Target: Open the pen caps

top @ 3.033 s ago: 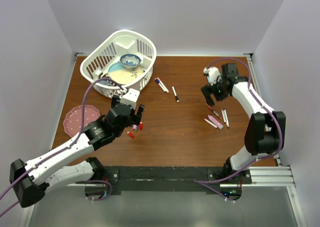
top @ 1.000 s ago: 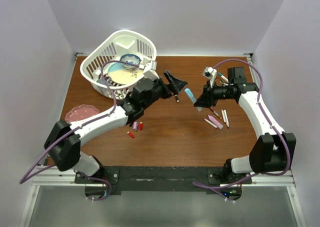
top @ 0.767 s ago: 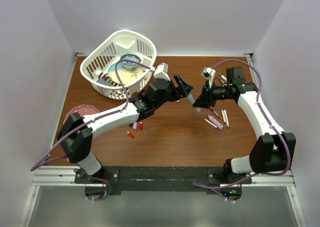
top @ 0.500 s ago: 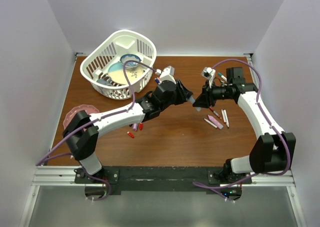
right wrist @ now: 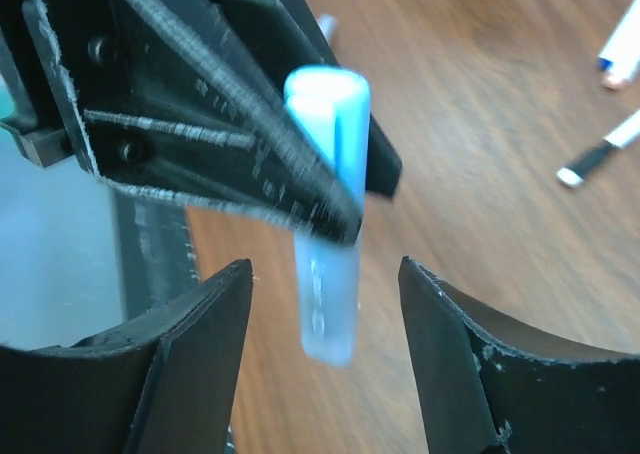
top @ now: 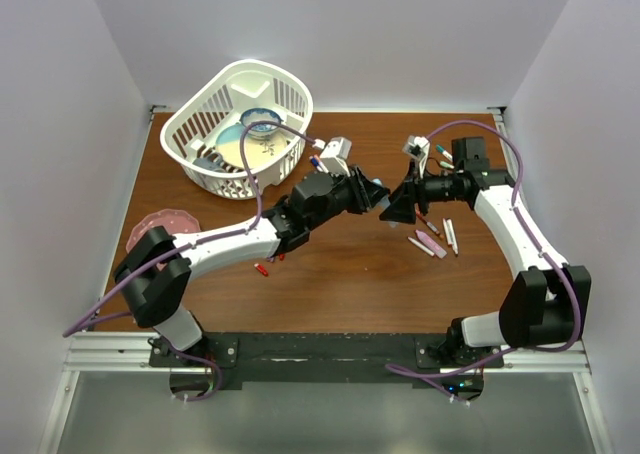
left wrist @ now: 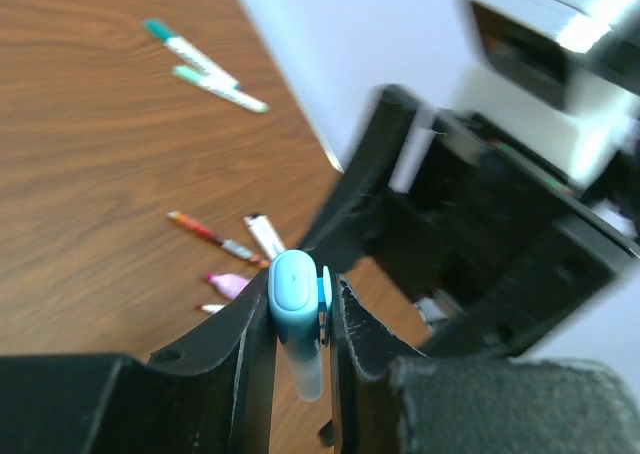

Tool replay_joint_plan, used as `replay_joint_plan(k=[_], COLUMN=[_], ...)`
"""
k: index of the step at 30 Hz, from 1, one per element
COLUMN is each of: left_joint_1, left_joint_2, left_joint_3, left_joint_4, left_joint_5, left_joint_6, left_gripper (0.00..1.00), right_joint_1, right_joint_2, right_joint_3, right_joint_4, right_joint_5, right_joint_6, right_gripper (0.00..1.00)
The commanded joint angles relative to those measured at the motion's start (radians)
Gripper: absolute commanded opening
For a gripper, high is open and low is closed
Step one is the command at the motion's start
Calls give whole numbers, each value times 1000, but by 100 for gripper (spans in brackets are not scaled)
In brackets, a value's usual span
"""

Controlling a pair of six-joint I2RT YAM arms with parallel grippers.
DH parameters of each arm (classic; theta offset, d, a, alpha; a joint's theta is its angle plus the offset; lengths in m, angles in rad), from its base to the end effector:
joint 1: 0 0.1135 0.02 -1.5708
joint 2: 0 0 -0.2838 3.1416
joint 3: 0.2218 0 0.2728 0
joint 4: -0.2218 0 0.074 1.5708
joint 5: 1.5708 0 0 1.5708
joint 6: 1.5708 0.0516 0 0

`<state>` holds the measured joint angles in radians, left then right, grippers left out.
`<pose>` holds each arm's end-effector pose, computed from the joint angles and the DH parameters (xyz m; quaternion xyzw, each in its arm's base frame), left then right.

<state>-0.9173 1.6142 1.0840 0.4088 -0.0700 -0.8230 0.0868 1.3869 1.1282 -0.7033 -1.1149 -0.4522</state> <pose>0.2563 -0.3287 0.2990 0.0121 0.7485 -0.4895 0.4471 0.2909 0.0718 0.3031 -0.3684 0.7382 0.4501 0.3418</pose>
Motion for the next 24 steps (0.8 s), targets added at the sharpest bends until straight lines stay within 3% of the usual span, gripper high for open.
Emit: replay_joint_plan(k=[1, 4, 7, 8, 11, 18, 24], left_joint_1=[3, 14, 43, 64, 127, 317, 478], left_joint_2=[-31, -37, -31, -33, -59, -164, -188], left_joint_3=[-36, -62, -62, -67, -100, -36, 243], left_joint_4=[289, 370, 424, 435, 547, 641, 461], left_joint_5=[220, 266, 341, 358, 414, 343, 309], left_joint_6=[117, 134, 131, 136, 166, 255, 329], left_gripper=[0, 0, 0, 0, 0, 0, 0], right_joint_1=[5, 22, 28, 28, 37, 82, 120], right_joint_2=[18, 35, 41, 41, 41, 40, 67], right_joint_3=[-28, -44, -54, -70, -117, -157, -165], right_joint_4=[88, 131, 178, 206, 382, 485, 499], right_joint_5=[-183, -226, -290, -315, -393, -393, -390], right_joint_6=[95, 147, 194, 219, 375, 445, 445], right_gripper=[63, 59, 37, 17, 0, 0, 0])
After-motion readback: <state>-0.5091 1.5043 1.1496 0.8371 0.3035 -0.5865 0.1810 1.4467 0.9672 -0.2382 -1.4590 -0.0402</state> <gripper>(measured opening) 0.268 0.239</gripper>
